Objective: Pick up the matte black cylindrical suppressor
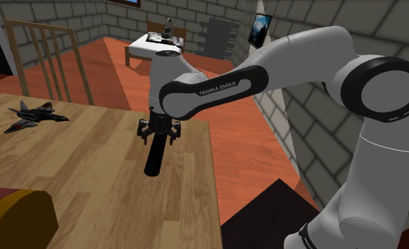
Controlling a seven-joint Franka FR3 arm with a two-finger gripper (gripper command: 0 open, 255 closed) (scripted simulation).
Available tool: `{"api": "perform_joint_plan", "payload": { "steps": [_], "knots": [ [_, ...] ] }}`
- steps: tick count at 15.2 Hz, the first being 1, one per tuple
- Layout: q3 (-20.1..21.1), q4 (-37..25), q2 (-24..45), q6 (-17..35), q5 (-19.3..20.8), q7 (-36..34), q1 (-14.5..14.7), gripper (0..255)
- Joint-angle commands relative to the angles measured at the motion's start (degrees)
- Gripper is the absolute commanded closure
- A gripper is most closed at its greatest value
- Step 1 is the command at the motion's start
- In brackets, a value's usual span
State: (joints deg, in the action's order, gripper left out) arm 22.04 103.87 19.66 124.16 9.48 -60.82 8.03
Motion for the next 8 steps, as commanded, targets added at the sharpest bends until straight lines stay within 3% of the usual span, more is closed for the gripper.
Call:
{"api": "perform_joint_plan", "payload": {
  "steps": [1, 2, 3, 8],
  "knots": [
    [-0.2, 0.6, 0.6, 1.2, 0.3, -0.1, 0.0, 0],
    [-0.2, 0.6, 0.6, 1.2, 0.3, -0.1, 0.0, 0],
    [-0.2, 0.4, 0.7, 1.1, 0.3, -0.1, 0.0, 255],
    [-0.2, 0.4, 0.7, 1.1, 0.3, -0.1, 0.1, 255]
  ]
}}
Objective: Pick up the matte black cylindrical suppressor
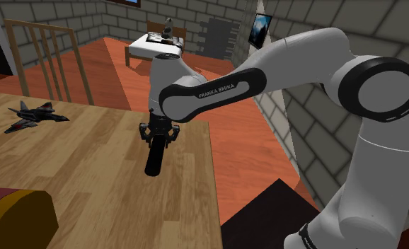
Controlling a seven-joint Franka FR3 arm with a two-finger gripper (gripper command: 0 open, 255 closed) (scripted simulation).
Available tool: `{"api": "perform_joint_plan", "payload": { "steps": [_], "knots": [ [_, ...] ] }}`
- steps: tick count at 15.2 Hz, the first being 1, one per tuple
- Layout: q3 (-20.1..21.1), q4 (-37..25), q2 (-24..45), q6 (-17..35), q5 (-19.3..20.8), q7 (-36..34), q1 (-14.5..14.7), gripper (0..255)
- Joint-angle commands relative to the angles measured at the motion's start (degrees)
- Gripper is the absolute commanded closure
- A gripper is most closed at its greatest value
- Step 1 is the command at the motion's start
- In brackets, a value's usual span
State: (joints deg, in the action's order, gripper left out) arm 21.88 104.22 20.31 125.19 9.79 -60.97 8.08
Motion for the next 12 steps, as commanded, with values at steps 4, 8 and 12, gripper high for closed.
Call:
{"api": "perform_joint_plan", "payload": {
  "steps": [4, 8, 12],
  "knots": [
    [0.0, 0.3, 0.0, 0.1, 0.0, 0.1, 0.0, 255],
    [0.3, -1.1, -1.4, -2.4, -0.7, 0.6, -0.2, 255],
    [0.6, -2.6, -2.6, -5.1, -1.4, 1.0, -0.4, 255]
  ]
}}
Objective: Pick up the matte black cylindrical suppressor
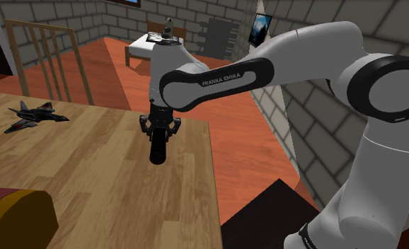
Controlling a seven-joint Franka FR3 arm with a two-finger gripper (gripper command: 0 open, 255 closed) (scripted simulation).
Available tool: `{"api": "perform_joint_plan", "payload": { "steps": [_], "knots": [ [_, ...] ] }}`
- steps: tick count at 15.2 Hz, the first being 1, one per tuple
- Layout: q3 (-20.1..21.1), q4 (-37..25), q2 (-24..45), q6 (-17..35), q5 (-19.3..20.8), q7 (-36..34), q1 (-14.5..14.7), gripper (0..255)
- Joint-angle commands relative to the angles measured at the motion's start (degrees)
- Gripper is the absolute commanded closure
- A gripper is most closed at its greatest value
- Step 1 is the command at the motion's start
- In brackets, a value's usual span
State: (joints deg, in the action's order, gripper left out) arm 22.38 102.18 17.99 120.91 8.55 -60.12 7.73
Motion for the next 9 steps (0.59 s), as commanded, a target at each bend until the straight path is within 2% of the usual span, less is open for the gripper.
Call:
{"api": "perform_joint_plan", "payload": {
  "steps": [1, 9],
  "knots": [
    [0.1, -1.0, -0.6, -1.5, -0.3, 0.3, -0.1, 255],
    [0.4, -3.9, -2.0, -5.7, -1.1, 0.8, -0.2, 255]
  ]
}}
